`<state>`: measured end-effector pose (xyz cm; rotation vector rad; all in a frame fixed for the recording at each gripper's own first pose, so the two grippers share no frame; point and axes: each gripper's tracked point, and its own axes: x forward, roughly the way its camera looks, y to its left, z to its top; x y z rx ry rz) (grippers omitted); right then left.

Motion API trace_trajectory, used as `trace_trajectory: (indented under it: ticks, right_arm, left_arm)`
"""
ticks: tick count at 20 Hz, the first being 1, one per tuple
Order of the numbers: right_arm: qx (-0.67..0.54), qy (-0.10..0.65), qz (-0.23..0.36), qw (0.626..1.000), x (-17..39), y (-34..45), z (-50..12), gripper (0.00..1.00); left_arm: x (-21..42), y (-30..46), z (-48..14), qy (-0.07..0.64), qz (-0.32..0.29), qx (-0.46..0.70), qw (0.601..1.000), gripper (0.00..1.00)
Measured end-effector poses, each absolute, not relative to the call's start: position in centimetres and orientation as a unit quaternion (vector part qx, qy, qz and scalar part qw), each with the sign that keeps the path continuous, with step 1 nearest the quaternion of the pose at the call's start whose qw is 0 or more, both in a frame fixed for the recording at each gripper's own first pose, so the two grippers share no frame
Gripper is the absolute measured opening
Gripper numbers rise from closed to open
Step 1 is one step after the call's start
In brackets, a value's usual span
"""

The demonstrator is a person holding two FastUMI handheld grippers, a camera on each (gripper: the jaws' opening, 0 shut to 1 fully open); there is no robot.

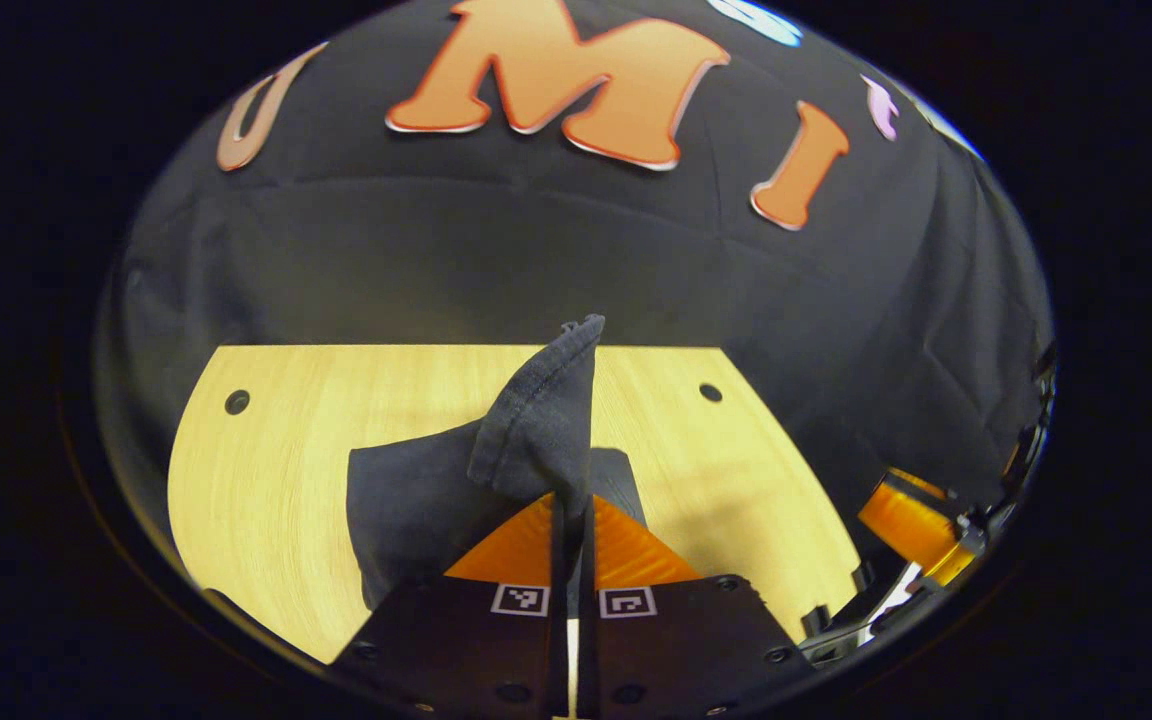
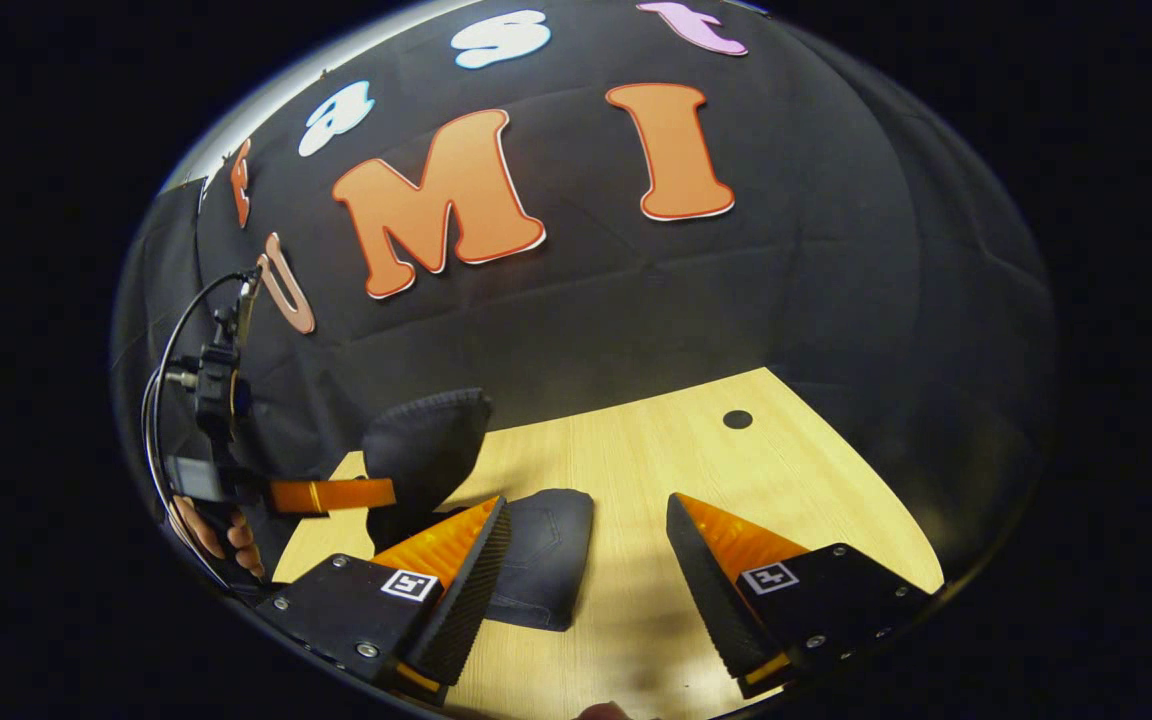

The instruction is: Grasp the waist and the cuffs of the jeans and fold them to make the two legs overlap; first hold the waist and fold one-third of the jeans toward the cuffs, then hold the cuffs and fold the remaining one-third in the same direction to finish folding.

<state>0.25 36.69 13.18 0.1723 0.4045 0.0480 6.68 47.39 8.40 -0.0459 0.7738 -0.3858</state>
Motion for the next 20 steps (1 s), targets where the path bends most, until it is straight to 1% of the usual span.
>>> trace_trajectory:
  ticks: [1,2,3,4,5,6,7,8,9,10,12,13,15,19,20]
  right_arm:
    - [0.087,0.201,0.022,0.976,0.2,36.5,13.1,0.95]
    - [0.088,0.200,0.024,0.976,0.3,36.5,13.2,0.95]
    - [0.088,0.199,0.026,0.976,0.3,36.7,13.2,0.95]
    - [0.087,0.199,0.028,0.976,0.3,36.8,13.2,0.95]
    - [0.086,0.200,0.032,0.975,0.3,37.2,13.2,0.95]
    - [0.083,0.200,0.034,0.976,0.4,37.5,13.3,0.95]
    - [0.082,0.197,0.040,0.976,0.5,37.9,13.6,0.95]
    - [0.079,0.193,0.043,0.977,0.6,38.4,13.9,0.95]
    - [0.075,0.188,0.048,0.978,0.6,38.8,14.2,0.95]
    - [0.071,0.183,0.051,0.979,0.7,39.2,14.5,0.95]
    - [0.062,0.163,0.059,0.983,1.0,40.2,15.6,0.95]
    - [0.057,0.153,0.064,0.985,1.1,40.9,16.1,0.95]
    - [0.047,0.121,0.082,0.988,1.1,42.4,17.8,0.95]
    - [0.037,0.017,0.127,0.991,1.1,46.2,22.2,0.95]
    - [0.025,0.006,0.128,0.991,1.2,46.9,22.8,1.00]
  left_arm:
    - [6.2,46.6,7.8,0.378,-0.196,-0.004,0.905,0.04]
    - [5.6,46.1,7.6,0.382,-0.205,0.007,0.901,0.06]
    - [4.7,44.8,8.1,0.379,-0.234,-0.010,0.895,0.05]
    - [4.1,43.3,9.0,0.368,-0.258,-0.030,0.893,0.09]
    - [3.6,42.0,9.8,0.354,-0.274,-0.041,0.893,0.19]
    - [3.4,42.1,10.6,0.342,-0.276,-0.032,0.898,0.32]
    - [3.5,43.2,11.4,0.331,-0.267,-0.021,0.905,0.44]
    - [3.6,43.6,12.1,0.320,-0.261,-0.020,0.911,0.53]
    - [3.5,44.1,12.8,0.312,-0.255,-0.026,0.915,0.64]
    - [3.3,44.8,13.7,0.300,-0.248,-0.036,0.920,0.70]
    - [3.1,47.1,15.6,0.269,-0.225,-0.046,0.935,0.90]
    - [3.0,48.5,16.7,0.249,-0.210,-0.047,0.944,0.96]
    - [2.9,51.7,19.3,0.204,-0.172,-0.046,0.963,0.96]
    - [1.1,57.5,24.3,0.090,-0.111,-0.028,0.989,0.96]
    - [0.2,59.0,25.4,0.064,-0.096,-0.019,0.993,0.96]
